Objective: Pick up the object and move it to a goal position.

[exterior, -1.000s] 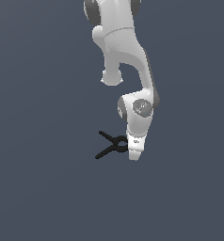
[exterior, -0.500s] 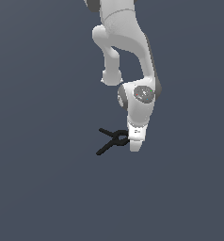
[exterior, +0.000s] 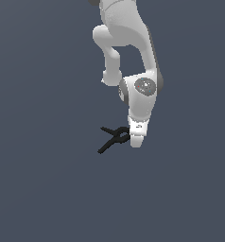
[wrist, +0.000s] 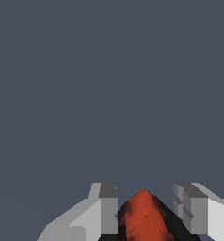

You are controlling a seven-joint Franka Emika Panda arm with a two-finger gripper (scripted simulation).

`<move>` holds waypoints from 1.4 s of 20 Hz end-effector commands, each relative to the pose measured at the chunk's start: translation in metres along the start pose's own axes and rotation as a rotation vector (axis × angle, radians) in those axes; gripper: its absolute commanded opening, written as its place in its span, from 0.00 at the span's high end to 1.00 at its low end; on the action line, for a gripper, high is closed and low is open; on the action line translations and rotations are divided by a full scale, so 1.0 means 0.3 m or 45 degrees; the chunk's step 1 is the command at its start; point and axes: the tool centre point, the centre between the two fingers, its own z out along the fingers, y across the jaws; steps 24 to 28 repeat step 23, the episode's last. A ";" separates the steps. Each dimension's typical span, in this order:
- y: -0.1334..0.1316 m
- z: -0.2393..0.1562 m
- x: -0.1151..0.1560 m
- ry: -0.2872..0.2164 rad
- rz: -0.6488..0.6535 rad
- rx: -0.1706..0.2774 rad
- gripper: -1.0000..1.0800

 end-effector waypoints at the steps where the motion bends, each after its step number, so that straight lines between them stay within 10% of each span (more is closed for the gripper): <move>1: 0.001 -0.002 0.002 0.001 0.000 0.000 1.00; 28: -0.015 -0.123 0.009 0.000 -0.001 0.001 1.00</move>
